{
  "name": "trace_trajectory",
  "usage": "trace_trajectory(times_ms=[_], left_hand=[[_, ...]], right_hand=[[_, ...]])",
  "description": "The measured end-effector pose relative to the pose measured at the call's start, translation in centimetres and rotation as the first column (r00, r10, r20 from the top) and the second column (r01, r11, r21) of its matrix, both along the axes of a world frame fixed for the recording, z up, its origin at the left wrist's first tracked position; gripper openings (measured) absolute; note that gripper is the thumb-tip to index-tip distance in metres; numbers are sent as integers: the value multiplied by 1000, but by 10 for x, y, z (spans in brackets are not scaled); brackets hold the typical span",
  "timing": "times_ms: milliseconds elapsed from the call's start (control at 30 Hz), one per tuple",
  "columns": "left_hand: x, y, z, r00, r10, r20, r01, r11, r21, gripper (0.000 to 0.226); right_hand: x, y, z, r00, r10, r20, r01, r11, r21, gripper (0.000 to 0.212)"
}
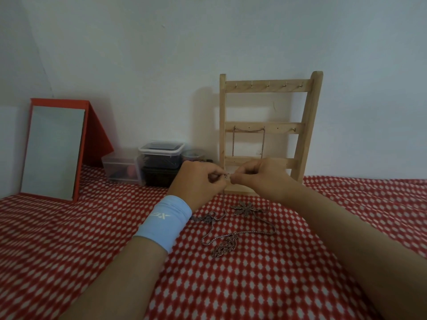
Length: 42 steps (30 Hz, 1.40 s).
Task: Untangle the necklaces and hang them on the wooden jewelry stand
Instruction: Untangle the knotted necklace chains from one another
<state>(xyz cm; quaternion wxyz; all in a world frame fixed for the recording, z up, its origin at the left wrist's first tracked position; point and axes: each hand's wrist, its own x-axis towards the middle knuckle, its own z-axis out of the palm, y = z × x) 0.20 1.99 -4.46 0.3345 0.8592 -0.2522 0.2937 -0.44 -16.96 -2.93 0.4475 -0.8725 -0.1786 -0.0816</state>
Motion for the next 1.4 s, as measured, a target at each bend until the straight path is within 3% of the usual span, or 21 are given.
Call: trace_trajectory(times_ms=[233,333,500,633,733,933,1400], left_hand=[[1,0,-2,1000,-15,-8,15,1000,-9,17],[2,2,-2,1000,-17,-4,17,999,-27,16],[3,4,-2,1000,-12,-8,11,999,-35,16],[3,5,-2,1000,-15,-17,13,998,-69,15],[4,6,-3,999,-21,-41,16,992,-125,14],[3,3,-2,997,-42,-68,31,987,-156,14],[-2,-3,1,996,-63,-69,52,987,-151,16]], right_hand=[[3,2,1,996,-43,-84,37,997,-67,32],[3,2,6,994,-24,-108,5,984,-178,36],[-3,-4,14,995,78,-57,-92,944,-317,21],[-1,-8,14,996,70,-58,-78,985,-154,11],[2,-11,14,999,37,10,-36,995,-92,17],[4,-10,14,998,16,65,-17,1000,20,9],[8,-10,10,996,-20,87,20,1000,0,7]])
